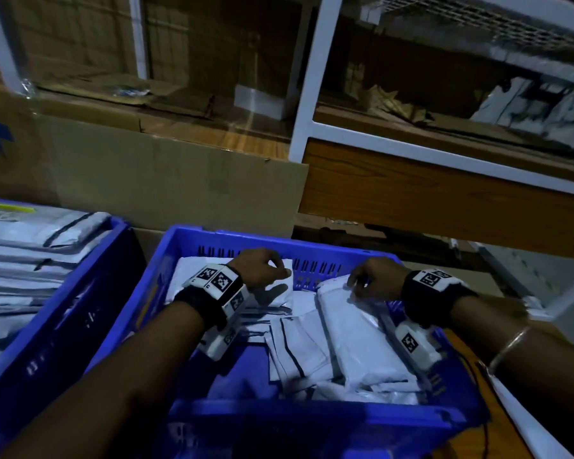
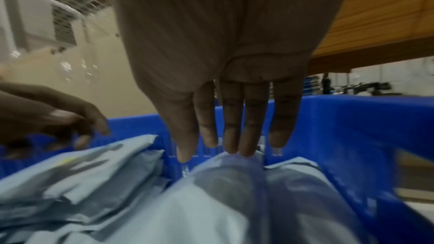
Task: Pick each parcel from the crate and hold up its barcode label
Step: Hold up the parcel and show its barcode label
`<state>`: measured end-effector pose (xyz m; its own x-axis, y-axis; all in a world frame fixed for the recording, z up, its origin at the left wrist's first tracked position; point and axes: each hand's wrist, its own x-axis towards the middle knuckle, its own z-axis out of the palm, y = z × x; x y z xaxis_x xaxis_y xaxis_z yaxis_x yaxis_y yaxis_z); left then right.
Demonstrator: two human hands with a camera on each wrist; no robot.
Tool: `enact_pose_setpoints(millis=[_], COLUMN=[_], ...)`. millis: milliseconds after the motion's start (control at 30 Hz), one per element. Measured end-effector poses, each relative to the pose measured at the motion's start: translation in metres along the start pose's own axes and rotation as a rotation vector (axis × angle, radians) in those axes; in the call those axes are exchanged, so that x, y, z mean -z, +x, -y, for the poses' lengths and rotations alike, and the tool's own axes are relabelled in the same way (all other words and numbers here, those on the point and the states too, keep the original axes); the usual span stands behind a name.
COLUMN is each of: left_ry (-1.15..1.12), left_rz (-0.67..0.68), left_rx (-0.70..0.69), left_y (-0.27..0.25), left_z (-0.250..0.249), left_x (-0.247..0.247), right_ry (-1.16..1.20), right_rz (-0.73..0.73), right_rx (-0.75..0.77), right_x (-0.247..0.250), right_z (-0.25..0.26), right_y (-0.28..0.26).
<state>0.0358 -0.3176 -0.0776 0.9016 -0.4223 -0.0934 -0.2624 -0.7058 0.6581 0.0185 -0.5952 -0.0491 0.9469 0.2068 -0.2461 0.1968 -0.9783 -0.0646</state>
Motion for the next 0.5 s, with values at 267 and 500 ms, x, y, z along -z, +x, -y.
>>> enact_pose_setpoints(millis=[267, 500], left_ry=[-0.039, -0.039], left_rz=[0.018, 0.006], left_rx=[-0.018, -0.005], left_y=[-0.002, -0.003], left_z=[-0.002, -0.002], left_x=[-0.006, -0.006], right_ry=[0.056, 0.153], right_rz=[0.056, 0.081], right_rx=[-0.146, -0.165], right_x=[-0.014, -0.025], right_z=[-0.015, -0.013], right_y=[-0.003, 0.001])
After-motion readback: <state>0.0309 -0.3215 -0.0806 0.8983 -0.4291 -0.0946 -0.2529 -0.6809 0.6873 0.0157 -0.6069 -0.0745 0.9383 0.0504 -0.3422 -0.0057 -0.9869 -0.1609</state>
